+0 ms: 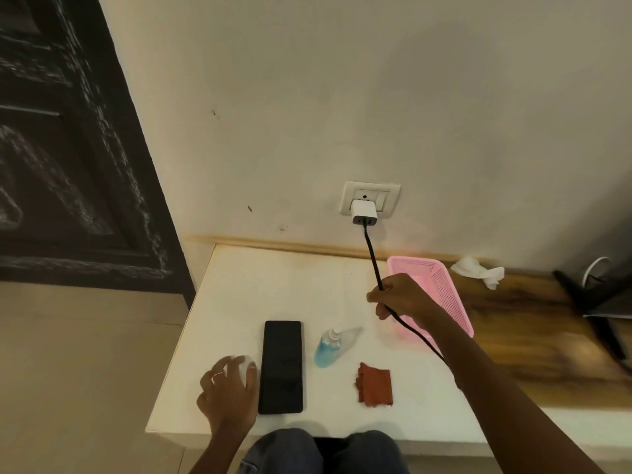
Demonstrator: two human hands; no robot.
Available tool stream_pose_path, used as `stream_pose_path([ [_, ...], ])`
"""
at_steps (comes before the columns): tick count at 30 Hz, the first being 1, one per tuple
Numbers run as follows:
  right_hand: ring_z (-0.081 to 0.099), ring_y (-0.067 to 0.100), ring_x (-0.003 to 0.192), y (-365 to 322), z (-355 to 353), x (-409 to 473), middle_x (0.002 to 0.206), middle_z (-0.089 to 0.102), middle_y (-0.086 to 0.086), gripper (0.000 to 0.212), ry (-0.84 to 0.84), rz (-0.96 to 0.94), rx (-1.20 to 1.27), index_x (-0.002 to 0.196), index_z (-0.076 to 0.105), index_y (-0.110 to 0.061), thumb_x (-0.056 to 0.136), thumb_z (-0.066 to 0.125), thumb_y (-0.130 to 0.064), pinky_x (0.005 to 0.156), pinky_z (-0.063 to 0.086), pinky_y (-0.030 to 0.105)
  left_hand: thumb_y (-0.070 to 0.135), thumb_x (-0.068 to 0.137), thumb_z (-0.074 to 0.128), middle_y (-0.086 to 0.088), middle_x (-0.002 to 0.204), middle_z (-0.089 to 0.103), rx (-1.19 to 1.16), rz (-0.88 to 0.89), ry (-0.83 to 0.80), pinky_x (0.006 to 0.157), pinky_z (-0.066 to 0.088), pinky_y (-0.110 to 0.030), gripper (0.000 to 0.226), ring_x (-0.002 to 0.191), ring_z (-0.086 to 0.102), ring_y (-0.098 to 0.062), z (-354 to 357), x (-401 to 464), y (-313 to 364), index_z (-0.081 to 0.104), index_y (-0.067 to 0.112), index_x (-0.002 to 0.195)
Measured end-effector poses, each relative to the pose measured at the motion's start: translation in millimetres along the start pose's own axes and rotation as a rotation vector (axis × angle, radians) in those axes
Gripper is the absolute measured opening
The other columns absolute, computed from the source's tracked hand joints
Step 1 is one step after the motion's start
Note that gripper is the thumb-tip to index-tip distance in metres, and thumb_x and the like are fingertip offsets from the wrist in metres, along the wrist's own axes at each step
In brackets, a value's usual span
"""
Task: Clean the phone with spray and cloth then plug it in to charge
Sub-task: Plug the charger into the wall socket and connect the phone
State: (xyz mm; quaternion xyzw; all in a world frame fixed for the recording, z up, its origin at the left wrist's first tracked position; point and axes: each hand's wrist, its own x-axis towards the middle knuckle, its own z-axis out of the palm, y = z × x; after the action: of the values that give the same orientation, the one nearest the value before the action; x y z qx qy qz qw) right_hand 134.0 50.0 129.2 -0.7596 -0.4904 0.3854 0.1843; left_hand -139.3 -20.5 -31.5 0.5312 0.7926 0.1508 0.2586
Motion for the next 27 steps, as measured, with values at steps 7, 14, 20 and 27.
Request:
stream_pose_path([
  [7,0.064,0.01,0.051,32.1,6.2,-48.2,0.062,0.067,0.003,0.01,0.034,-0.019,-0.004,0.077,0.063,-0.013,0.086,0.062,-0.015,0.044,0.043,0.011,0.028,0.099,0.042,-0.012,0.114,0.063,-0.378,-0.141,-0.232,0.091,0.047,-0.039,0.033,0.101,0.058,-0.027,-0.4,-5.3,18.2,0.055,0.006,0.121],
  [14,0.065,0.01,0.058,46.9,24.7,-105.3,0.073,0.068,0.002,0.006,-0.177,-0.005,0.018,0.088,0.065,-0.012,0.088,0.062,-0.018,0.054,0.05,0.018,0.018,0.097,0.047,-0.021,0.103,0.058,-0.623,-0.394,-0.374,0.094,0.047,-0.045,0.028,0.096,0.056,-0.035,-6.4,-6.3,29.7,0.056,-0.006,0.107],
  [20,0.059,0.008,0.052,37.8,84.7,-119.8,0.065,0.064,0.005,0.004,-0.248,-0.021,0.178,0.088,0.067,-0.015,0.086,0.064,-0.014,0.052,0.05,0.017,0.018,0.096,0.047,-0.019,0.11,0.055,-0.825,-0.533,-0.443,0.085,0.045,-0.039,0.034,0.098,0.053,-0.03,-10.4,-8.0,34.2,0.051,-0.005,0.121],
  [27,0.055,0.01,0.085,38.2,159.2,-93.6,0.095,0.059,0.002,0.012,-0.101,-0.097,0.089,0.097,0.061,-0.013,0.09,0.057,-0.022,0.068,0.042,0.008,0.024,0.1,0.039,-0.024,0.11,0.056,-0.805,-0.556,-0.371,0.083,0.044,-0.038,0.039,0.093,0.052,-0.031,3.6,-6.0,37.7,0.051,-0.005,0.124],
])
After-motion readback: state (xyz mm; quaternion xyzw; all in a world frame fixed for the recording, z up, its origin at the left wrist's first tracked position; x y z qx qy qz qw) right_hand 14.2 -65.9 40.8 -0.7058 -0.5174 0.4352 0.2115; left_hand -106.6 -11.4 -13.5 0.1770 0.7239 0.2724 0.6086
